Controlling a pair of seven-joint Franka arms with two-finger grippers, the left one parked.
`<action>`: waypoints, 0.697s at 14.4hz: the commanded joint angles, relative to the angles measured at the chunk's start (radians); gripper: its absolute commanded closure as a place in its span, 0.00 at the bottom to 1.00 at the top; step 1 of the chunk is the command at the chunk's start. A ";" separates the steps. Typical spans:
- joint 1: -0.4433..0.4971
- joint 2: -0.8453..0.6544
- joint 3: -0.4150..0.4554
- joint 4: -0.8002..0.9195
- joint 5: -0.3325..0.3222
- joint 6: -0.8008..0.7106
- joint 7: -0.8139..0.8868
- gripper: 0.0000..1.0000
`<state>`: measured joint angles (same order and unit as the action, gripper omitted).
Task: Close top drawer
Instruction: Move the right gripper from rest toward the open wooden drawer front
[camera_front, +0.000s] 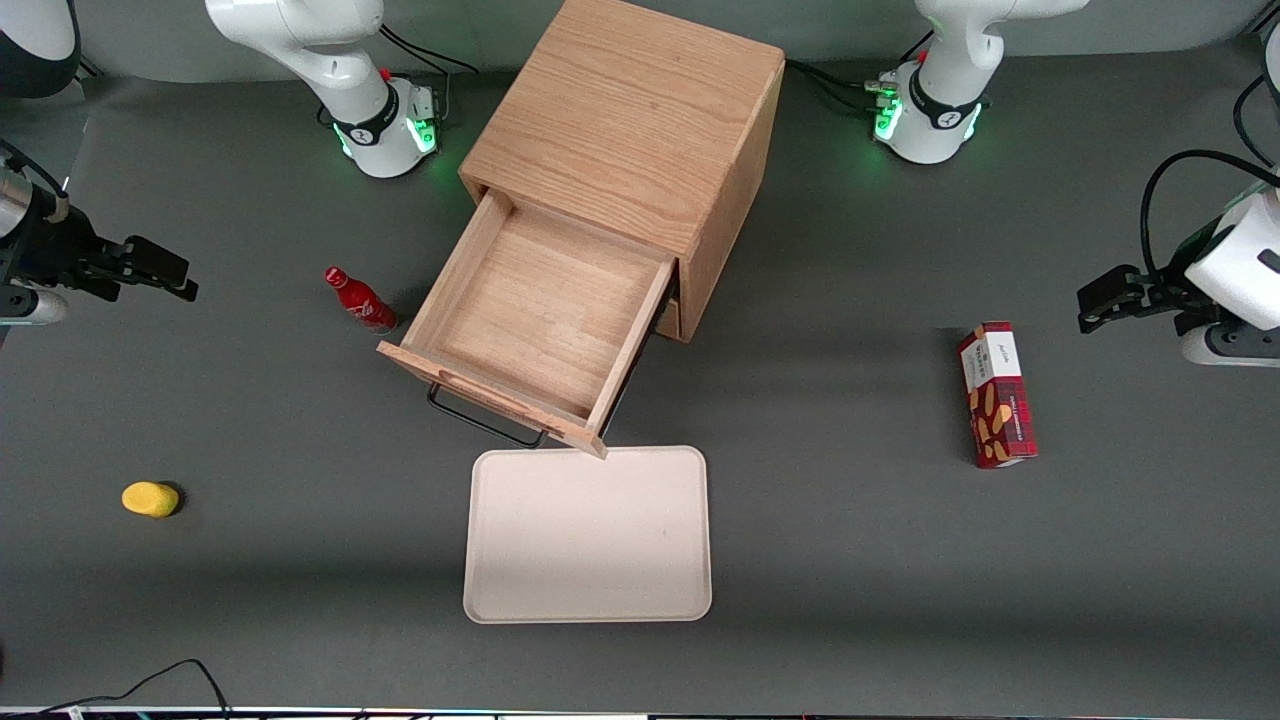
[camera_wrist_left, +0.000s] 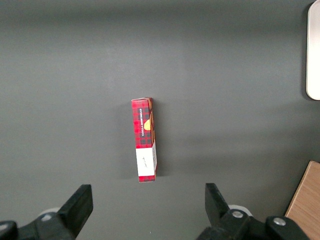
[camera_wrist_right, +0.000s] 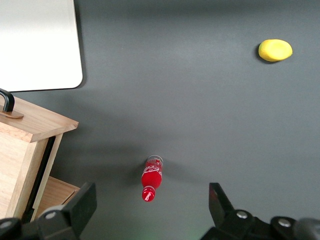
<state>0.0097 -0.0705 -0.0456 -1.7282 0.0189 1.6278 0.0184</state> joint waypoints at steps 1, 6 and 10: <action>-0.002 -0.012 0.000 -0.008 0.013 0.009 0.003 0.00; -0.002 0.024 0.000 0.036 0.012 0.001 0.017 0.00; -0.004 0.028 0.000 0.044 0.010 0.001 0.006 0.00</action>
<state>0.0097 -0.0577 -0.0456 -1.7136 0.0189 1.6314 0.0184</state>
